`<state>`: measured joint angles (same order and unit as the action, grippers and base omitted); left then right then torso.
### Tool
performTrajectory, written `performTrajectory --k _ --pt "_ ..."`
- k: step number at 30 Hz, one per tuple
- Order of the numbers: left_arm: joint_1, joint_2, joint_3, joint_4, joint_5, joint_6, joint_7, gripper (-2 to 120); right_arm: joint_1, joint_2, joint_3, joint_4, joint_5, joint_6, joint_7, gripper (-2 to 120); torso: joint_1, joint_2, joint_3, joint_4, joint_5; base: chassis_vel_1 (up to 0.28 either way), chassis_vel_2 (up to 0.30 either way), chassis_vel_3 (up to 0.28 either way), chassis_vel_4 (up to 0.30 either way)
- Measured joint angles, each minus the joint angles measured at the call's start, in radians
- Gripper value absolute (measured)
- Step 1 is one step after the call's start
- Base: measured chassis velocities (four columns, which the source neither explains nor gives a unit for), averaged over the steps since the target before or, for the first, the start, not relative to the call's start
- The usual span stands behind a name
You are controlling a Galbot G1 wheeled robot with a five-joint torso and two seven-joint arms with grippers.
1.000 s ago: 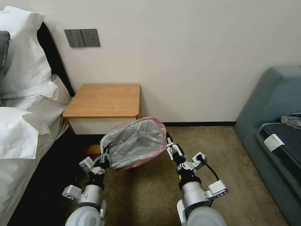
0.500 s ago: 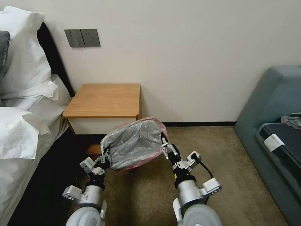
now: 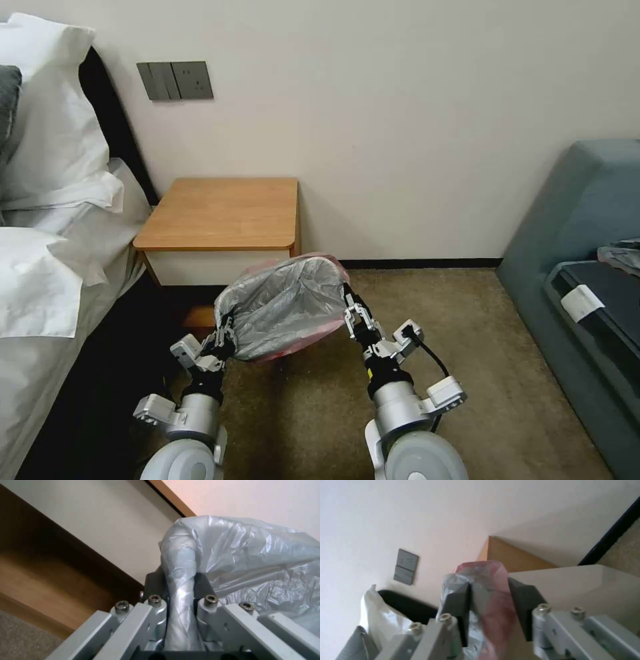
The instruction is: Pick up the garbage bag from the table and place it over the trash can.
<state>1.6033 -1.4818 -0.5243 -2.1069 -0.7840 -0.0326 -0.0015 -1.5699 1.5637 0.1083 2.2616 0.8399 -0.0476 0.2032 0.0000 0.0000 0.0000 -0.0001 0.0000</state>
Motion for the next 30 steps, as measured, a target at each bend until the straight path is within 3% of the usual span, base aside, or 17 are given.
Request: performTrajectory --k 2,4,6,8,16,20,22,23,24,25,26,30 --pt "0.000 0.000 0.000 0.000 0.000 0.000 0.000 5 -0.001 0.001 0.000 0.001 0.002 0.000 -0.001 28 0.000 0.000 0.000 0.0000 0.0000 0.000 0.000 0.000 0.000" --pt "-0.001 0.000 0.000 0.000 0.000 0.001 0.000 5 -0.007 0.001 0.000 0.004 0.000 0.000 -0.005 17 0.000 0.000 0.000 0.0000 0.0000 0.000 0.000 0.000 0.000" --pt "-0.001 0.000 0.000 0.000 0.000 0.001 -0.001 5 -0.009 0.001 0.000 0.005 -0.007 0.000 -0.005 14 0.000 0.000 0.000 0.0000 0.0000 0.000 0.000 0.000 0.000" --pt "-0.001 0.001 0.000 -0.004 0.000 0.001 -0.001 5 -0.011 -0.007 0.000 0.007 -0.032 -0.001 0.007 0 0.000 0.000 0.000 0.0000 0.0000 0.000 0.000 0.000 0.000" --pt "-0.001 0.001 0.006 -0.012 -0.008 0.004 -0.002 5 -0.011 -0.028 -0.008 0.011 -0.065 -0.010 0.035 0 0.000 0.000 0.000 0.0000 0.0000 0.000 0.000 0.000 0.000" --pt "-0.004 0.003 0.007 -0.014 -0.021 0.011 -0.003 5 -0.009 -0.058 -0.002 -0.011 -0.209 -0.002 0.039 0 0.000 0.000 0.000 0.0000 0.0000 0.000 0.000 0.000 0.000" --pt "-0.008 0.015 0.003 -0.014 -0.029 0.015 -0.004 5 -0.001 -0.137 0.028 -0.036 -0.349 -0.004 0.026 0 0.000 0.000 0.000 0.0002 0.0002 0.000 0.000 0.000 0.000" --pt "-0.008 0.015 0.003 -0.014 -0.029 0.015 -0.004 5 -0.001 -0.137 0.028 -0.036 -0.349 -0.004 0.026 0 0.000 0.000 0.000 0.0002 0.0002 0.000 0.000 0.000 0.000" --pt "-0.012 0.025 0.000 -0.014 -0.039 0.021 -0.004 5 0.008 -0.213 0.071 -0.062 -0.445 -0.001 -0.003 0 0.000 0.000 0.000 0.0000 0.0003 0.000 0.000 0.000 0.000" --pt "-0.012 0.025 0.000 -0.014 -0.039 0.021 -0.004 5 0.008 -0.213 0.071 -0.062 -0.445 -0.001 -0.003 0 0.000 0.000 0.000 0.0000 0.0003 0.000 0.000 0.000 0.000" --pt "-0.020 0.040 -0.006 -0.012 -0.070 0.034 0.004 5 0.028 -0.334 0.130 -0.086 -0.490 0.009 -0.041 0 0.000 0.000 0.000 0.0000 0.0003 0.000 0.000 0.000 0.000" --pt "-0.026 0.053 -0.011 -0.005 -0.100 0.042 0.014 5 0.053 -0.415 0.156 -0.086 -0.443 -0.009 -0.041 0 0.000 0.000 0.000 -0.0001 0.0002 0.000 0.000 0.000 0.000"
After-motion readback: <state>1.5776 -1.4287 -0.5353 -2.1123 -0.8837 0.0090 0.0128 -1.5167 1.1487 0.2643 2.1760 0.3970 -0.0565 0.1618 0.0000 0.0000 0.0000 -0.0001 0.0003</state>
